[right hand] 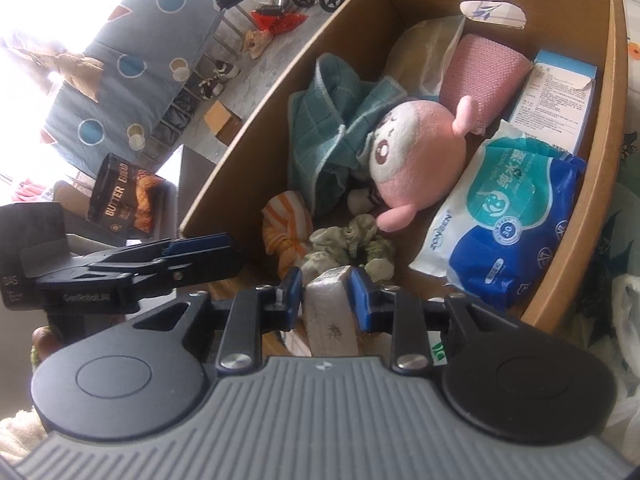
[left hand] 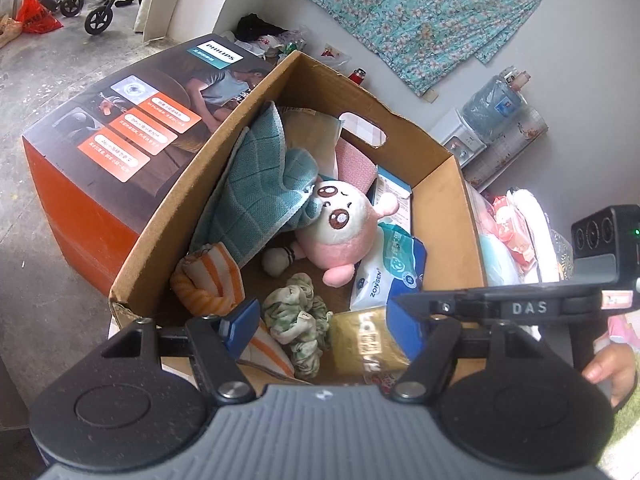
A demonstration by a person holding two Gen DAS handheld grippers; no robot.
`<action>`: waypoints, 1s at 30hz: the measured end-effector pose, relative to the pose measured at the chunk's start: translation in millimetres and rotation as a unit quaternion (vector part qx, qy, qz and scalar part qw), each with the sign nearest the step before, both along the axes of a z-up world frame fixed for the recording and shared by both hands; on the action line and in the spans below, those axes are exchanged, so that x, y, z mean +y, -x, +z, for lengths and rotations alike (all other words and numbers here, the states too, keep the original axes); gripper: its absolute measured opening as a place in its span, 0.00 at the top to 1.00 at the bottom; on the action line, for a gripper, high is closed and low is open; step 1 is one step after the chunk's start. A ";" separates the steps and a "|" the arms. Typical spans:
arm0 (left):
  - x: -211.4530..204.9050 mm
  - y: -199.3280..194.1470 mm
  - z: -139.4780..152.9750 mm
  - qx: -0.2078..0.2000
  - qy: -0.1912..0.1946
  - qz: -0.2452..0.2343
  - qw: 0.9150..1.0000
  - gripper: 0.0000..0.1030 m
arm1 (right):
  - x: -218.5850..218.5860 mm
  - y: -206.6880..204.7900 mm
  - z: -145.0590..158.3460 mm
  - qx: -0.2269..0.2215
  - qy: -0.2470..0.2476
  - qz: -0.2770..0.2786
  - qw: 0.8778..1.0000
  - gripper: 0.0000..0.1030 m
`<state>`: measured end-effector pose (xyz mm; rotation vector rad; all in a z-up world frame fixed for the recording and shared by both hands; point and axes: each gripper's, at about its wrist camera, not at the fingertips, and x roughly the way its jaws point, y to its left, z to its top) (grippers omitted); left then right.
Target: Organize soft objects
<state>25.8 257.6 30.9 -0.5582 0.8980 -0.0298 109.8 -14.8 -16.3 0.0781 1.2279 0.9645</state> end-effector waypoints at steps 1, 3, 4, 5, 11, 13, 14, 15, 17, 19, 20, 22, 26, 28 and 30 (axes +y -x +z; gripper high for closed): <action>-1.2 -0.4 -1.0 0.000 -0.002 -0.001 1.000 0.31 | 2.3 -3.6 -2.2 -0.008 0.009 -0.006 1.000 0.74; -3.4 -1.4 -1.7 0.000 -0.007 -0.004 1.000 0.31 | 6.1 -11.9 -6.3 -0.021 0.014 -0.013 1.000 0.74; -4.6 -1.7 -1.8 0.000 -0.011 -0.004 1.000 0.30 | 7.6 -16.1 -7.8 -0.022 0.014 -0.018 1.000 0.74; -5.6 -1.7 -1.7 -0.001 -0.016 -0.004 1.000 0.29 | 8.6 -19.0 -8.5 -0.026 0.014 -0.022 0.999 0.74; -10.7 0.0 0.3 -0.016 -0.044 0.003 0.999 0.24 | 1.5 -20.0 -1.6 -0.053 0.007 -0.035 0.998 0.73; -14.5 0.6 1.7 -0.024 -0.065 0.004 0.998 0.20 | -5.3 -14.1 4.1 -0.065 0.004 -0.036 0.997 0.73; -17.4 0.9 3.1 -0.028 -0.078 0.005 0.997 0.18 | -8.9 -10.4 7.2 -0.073 0.003 -0.036 0.997 0.73; -20.3 1.6 4.5 -0.032 -0.090 0.007 0.995 0.17 | -11.6 -6.7 10.2 -0.078 0.001 -0.034 0.996 0.72; -25.1 3.5 8.5 -0.046 -0.113 0.015 0.992 0.14 | -14.0 -0.2 13.7 -0.072 -0.007 -0.021 0.997 0.71; -31.2 7.5 12.1 -0.059 -0.130 0.022 0.989 0.10 | -15.3 7.0 17.1 -0.063 -0.019 -0.014 0.998 0.70; -34.9 9.5 14.0 -0.065 -0.140 0.025 0.988 0.08 | -16.7 10.4 18.9 -0.063 -0.025 -0.015 0.998 0.68; -43.5 13.3 17.7 -0.075 -0.163 0.031 0.983 0.04 | -24.1 18.4 23.3 -0.072 -0.039 -0.029 0.996 0.64; -63.1 18.8 26.1 -0.086 -0.206 0.038 0.974 0.00 | -54.9 43.2 36.9 -0.127 -0.073 -0.071 0.987 0.42; -72.1 20.4 30.3 -0.085 -0.217 0.041 0.972 0.00 | -73.7 56.9 42.5 -0.153 -0.084 -0.096 0.980 0.29; -80.9 23.2 33.6 -0.084 -0.225 0.046 0.970 0.00 | -94.8 72.4 47.6 -0.184 -0.090 -0.124 0.971 0.16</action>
